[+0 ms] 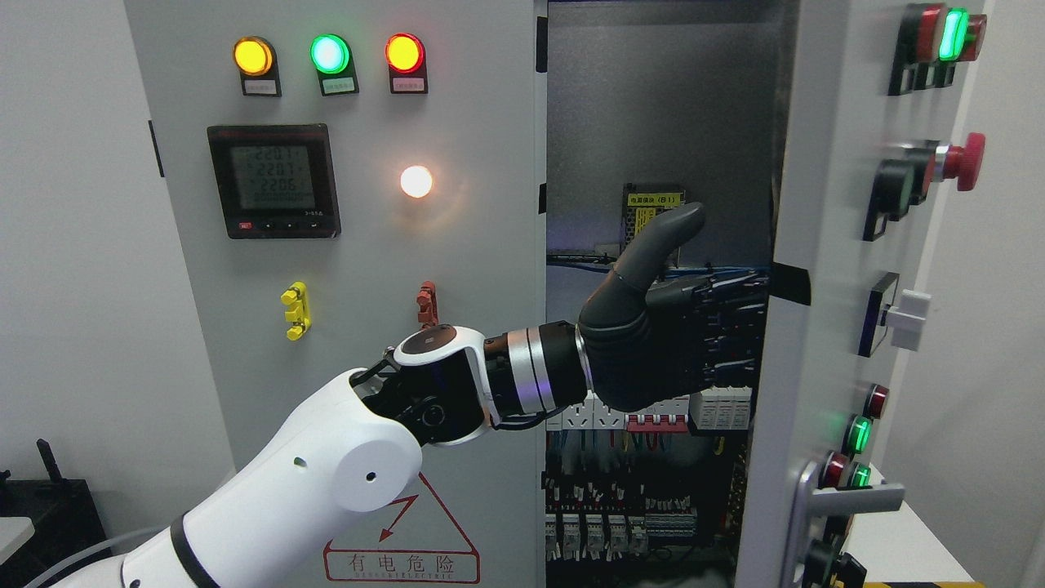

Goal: Open door with both hands
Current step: 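Insert the left hand fingers behind the edge of the ajar door, then push the door outward with the left hand, swinging it wide open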

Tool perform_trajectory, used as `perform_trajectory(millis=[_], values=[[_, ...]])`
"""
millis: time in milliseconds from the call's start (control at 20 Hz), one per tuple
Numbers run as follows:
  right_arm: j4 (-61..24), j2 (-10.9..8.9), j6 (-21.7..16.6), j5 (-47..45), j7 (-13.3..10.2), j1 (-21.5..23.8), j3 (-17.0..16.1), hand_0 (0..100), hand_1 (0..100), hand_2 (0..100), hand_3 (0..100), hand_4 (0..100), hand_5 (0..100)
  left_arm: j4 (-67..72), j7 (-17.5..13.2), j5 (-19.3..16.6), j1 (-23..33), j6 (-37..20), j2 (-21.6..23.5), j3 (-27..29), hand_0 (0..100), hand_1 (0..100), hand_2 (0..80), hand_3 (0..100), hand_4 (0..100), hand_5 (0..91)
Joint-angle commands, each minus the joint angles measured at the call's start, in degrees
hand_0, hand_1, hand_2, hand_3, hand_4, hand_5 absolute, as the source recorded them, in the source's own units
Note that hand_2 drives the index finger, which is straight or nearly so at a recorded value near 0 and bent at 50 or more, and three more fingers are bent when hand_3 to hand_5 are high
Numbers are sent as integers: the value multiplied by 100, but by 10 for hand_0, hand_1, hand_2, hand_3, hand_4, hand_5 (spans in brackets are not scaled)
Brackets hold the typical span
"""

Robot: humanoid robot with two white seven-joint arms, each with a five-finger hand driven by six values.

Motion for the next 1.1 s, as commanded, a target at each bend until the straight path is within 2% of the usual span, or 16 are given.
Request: perform_trajectory(millis=[0, 401, 551, 751, 1052], values=[[0, 0, -5, 0, -2, 0, 0, 0, 0, 0, 0, 0, 0, 67, 2, 4, 13, 15, -364, 97, 0, 0, 0, 0, 44, 0], [0, 0, 4, 0, -2, 0, 0, 0, 0, 0, 0, 0, 0, 67, 28, -31, -14, 85, -803, 53, 0, 0, 0, 0, 44, 0], [0, 0, -5, 0, -2, 0, 0, 0, 0, 0, 0, 0, 0, 67, 308, -67, -14, 85, -970, 9, 0, 0, 0, 0, 43, 0], [0, 0, -5, 0, -2, 0, 0, 0, 0, 0, 0, 0, 0, 50, 362, -67, -22, 85, -1102, -9, 0, 0, 0, 0, 43, 0], [0, 0, -5, 0, -2, 0, 0, 0, 0, 0, 0, 0, 0, -407, 1091, -58, -22, 67, -1146, -132, 0, 0, 0, 0, 43, 0]])
